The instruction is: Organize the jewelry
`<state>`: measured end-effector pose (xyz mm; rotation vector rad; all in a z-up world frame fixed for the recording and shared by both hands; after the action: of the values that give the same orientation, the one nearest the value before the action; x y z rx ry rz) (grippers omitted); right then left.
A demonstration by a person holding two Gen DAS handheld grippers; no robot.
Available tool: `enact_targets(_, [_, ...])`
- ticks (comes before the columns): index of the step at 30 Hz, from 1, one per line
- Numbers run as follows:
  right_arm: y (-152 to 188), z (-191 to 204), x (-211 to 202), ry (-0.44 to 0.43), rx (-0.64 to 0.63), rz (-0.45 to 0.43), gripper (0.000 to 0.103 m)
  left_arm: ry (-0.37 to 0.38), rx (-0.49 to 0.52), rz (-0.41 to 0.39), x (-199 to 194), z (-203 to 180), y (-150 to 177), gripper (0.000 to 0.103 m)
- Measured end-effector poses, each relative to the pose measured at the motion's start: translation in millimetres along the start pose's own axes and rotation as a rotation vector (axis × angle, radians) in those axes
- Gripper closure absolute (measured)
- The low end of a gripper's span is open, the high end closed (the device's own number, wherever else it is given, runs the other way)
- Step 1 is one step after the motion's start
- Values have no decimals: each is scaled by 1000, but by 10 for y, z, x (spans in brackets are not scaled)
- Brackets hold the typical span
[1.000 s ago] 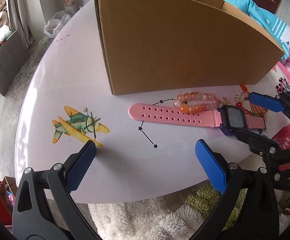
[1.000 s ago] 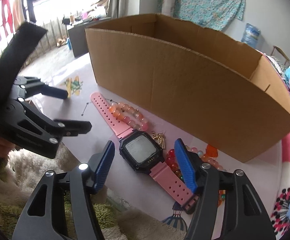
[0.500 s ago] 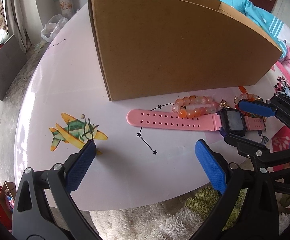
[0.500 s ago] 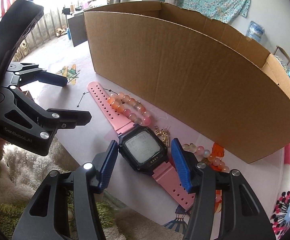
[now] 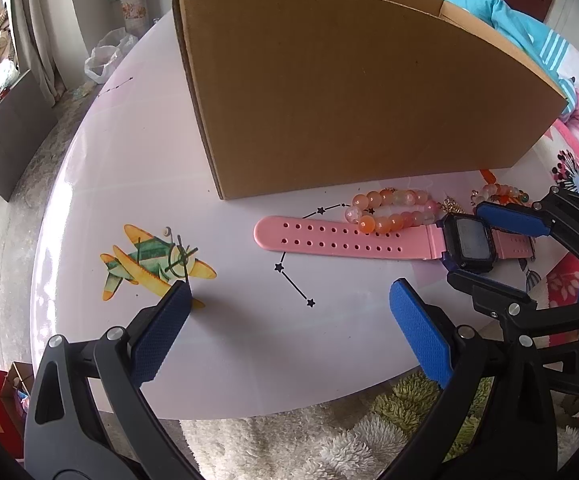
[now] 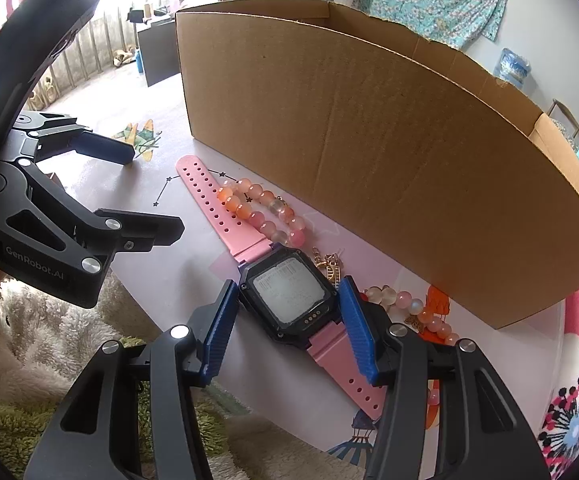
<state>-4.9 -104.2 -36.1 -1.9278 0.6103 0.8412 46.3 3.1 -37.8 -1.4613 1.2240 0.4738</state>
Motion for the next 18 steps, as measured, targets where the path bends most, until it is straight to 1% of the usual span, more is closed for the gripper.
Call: enact_targets(18, [10,13,-15,10,-6,-10,52,-12,6,5,8,-13,1,7])
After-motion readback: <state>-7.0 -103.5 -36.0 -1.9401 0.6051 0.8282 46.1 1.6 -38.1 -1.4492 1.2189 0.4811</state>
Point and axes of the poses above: each gripper's, at about its wrist camera, not at the fingertips, and x roughly the way its jaws point, z to its left, y to its underside, the point moved 1 cm from there along x, roughly the way its jaws point, and after that the axes turned 15 degrees about y, right-handed, at the moved point
